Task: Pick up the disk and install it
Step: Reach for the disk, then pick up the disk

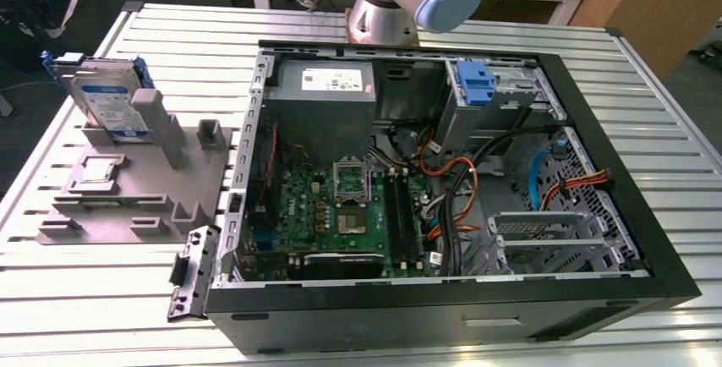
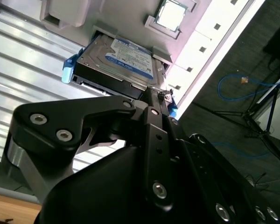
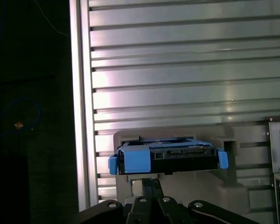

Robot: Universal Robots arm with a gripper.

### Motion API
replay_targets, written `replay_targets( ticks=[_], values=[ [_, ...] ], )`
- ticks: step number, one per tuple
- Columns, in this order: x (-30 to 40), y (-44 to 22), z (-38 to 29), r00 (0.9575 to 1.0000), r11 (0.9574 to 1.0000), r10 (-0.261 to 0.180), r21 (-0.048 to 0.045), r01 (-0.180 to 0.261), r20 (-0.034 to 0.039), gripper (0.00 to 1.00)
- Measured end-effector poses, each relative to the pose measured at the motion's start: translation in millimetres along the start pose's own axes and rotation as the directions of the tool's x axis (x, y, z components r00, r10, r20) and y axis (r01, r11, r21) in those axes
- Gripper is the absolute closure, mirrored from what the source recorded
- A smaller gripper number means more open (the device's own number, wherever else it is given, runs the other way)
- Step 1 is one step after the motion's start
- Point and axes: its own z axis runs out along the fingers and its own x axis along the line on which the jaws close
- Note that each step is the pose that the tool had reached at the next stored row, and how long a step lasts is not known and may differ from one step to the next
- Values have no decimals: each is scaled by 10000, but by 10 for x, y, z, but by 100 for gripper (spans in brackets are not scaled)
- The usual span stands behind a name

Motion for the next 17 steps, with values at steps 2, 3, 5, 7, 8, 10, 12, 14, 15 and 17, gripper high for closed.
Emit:
replay_targets(
  ticks=[2, 3, 5, 7, 8, 10, 12, 14, 15, 17],
  values=[
    [0, 5, 2, 10000, 10000, -1, -1, 1, 1, 90],
    [0, 5, 2, 10000, 10000, -2, 0, 2, 0, 90],
    [1, 11, 5, 10000, 10000, -1, 0, 1, 0, 90],
    [1, 12, 5, 10000, 10000, -1, 0, 1, 0, 90],
    [1, 12, 5, 10000, 10000, -1, 0, 1, 0, 90],
    [1, 13, 5, 10000, 10000, -1, 0, 1, 0, 90],
    [1, 14, 6, 10000, 10000, 0, -1, 0, 0, 90],
    [1, 13, 5, 10000, 10000, 4, 0, -4, -1, 90],
    [1, 14, 6, 10000, 10000, 13, -1, -13, 0, 90],
    [1, 14, 6, 10000, 10000, 56, -1, -56, 3, 90]
  ],
)
